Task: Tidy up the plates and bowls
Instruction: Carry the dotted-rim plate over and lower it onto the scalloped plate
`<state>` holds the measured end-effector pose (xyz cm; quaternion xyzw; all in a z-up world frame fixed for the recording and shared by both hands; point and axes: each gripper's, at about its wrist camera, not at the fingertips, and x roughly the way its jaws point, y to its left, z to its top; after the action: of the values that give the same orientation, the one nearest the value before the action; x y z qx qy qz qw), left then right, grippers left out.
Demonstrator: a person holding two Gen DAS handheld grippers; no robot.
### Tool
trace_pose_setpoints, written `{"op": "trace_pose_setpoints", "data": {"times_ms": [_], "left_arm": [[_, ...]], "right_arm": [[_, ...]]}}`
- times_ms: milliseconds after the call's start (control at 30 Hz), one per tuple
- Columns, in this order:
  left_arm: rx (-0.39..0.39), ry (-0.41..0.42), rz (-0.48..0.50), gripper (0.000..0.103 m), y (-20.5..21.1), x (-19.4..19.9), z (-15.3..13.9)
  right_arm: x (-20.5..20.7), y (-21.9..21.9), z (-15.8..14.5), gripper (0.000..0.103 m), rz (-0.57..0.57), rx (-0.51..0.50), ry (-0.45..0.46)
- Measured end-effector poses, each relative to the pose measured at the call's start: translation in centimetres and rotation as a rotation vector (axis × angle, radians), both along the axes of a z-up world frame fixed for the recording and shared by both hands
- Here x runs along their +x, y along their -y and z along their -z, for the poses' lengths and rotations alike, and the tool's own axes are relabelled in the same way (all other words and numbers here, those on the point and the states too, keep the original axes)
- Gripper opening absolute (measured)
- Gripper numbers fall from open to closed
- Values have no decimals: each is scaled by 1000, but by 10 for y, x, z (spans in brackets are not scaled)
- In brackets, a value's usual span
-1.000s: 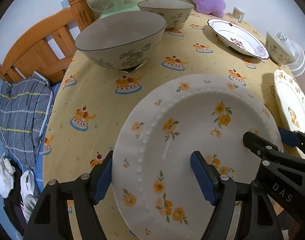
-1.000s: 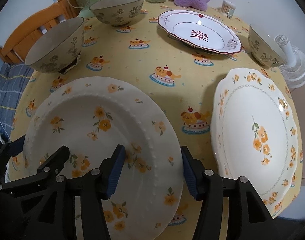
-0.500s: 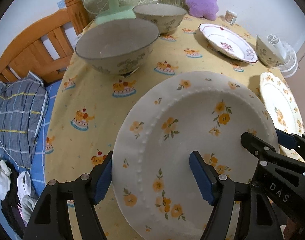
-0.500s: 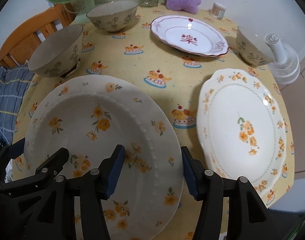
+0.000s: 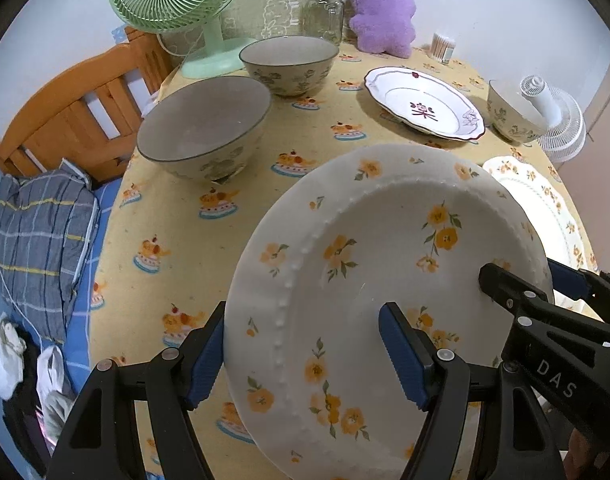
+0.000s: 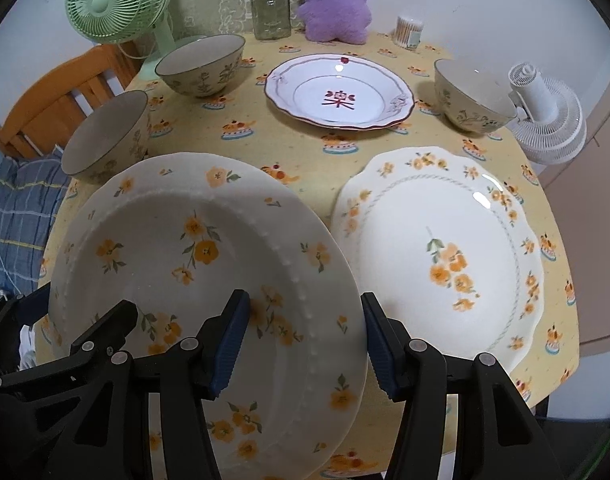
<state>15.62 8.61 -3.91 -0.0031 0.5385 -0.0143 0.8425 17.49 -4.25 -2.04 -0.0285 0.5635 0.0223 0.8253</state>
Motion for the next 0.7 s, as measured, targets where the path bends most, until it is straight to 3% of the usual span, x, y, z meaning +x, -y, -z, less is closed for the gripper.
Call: {"op": "trace_pose_setpoints", "data": {"times_ms": [333, 700], "left_arm": [[12, 13, -28, 74, 60, 3, -11], [3, 12, 15, 74, 131, 17, -8]], "right_arm": [[8, 61, -11, 59, -27, 12, 7], [16, 134, -15, 59, 11, 3, 12]]}}
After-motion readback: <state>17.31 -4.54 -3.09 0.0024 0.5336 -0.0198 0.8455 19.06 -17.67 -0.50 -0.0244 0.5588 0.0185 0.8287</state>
